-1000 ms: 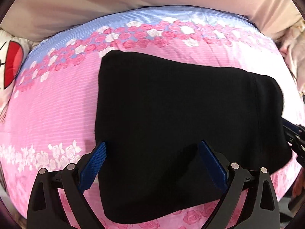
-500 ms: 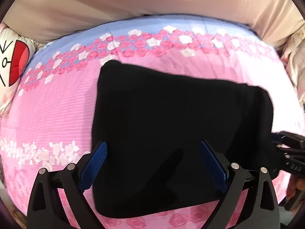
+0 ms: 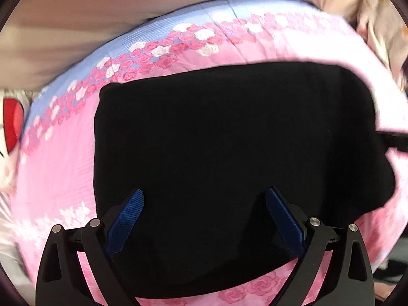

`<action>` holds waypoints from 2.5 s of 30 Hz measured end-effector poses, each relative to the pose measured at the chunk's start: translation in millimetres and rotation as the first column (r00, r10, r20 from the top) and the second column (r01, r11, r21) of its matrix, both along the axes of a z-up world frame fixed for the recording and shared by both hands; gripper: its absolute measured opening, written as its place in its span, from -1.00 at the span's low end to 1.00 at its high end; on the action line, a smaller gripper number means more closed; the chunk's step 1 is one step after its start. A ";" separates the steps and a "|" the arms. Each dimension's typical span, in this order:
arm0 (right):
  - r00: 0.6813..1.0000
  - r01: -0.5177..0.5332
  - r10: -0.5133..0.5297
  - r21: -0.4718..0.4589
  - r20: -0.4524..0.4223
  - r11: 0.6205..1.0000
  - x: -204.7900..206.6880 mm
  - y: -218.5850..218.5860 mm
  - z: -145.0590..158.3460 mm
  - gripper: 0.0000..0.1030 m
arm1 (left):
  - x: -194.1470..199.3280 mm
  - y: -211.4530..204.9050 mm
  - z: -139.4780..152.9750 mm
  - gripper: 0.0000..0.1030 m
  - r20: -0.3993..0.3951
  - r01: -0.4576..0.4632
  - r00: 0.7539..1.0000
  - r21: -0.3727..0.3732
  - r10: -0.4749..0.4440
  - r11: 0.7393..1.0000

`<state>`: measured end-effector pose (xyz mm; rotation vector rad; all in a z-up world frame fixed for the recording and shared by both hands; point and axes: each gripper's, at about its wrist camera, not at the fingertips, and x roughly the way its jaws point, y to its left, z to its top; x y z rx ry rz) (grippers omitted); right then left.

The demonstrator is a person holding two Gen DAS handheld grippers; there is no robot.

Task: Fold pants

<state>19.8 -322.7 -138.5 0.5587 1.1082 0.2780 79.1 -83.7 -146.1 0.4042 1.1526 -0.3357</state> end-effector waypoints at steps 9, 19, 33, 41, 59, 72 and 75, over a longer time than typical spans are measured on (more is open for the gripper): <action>0.985 0.043 -0.034 -0.049 0.170 0.998 -38.7 0.7 64.3 -0.75 | 3.4 -5.8 -3.1 0.85 -0.016 0.024 1.000 -0.023 -0.024 0.999; 0.993 0.112 -0.118 -0.219 -0.015 0.969 -49.1 -6.2 -2.4 -0.85 | 7.2 5.2 -0.3 0.85 -0.028 0.060 0.998 -0.044 -0.062 0.997; 0.987 0.101 -0.097 0.027 -0.126 0.995 -44.0 32.1 -40.9 0.50 | 6.4 153.6 -19.3 0.86 -0.259 -0.322 0.936 -0.364 0.237 0.874; 0.991 0.093 -0.086 0.064 -0.105 0.994 -34.1 44.6 -20.4 -0.26 | 9.6 124.8 -29.2 0.21 -0.318 -0.214 0.943 -0.359 0.097 0.908; 0.989 0.147 -0.147 -0.231 0.015 0.962 -87.0 23.2 37.9 0.23 | -51.6 156.1 50.1 0.06 -0.236 -0.135 0.971 -0.414 0.037 0.900; 1.000 -0.031 0.030 -0.236 -0.007 0.971 31.3 103.2 12.5 -0.83 | -9.9 120.5 -1.2 0.36 -0.096 -0.091 0.993 -0.244 0.069 0.966; 0.976 -0.201 0.215 -0.217 0.043 0.955 43.5 153.5 44.7 -0.73 | -5.6 134.9 -2.4 0.36 -0.129 -0.172 0.982 -0.321 0.137 0.931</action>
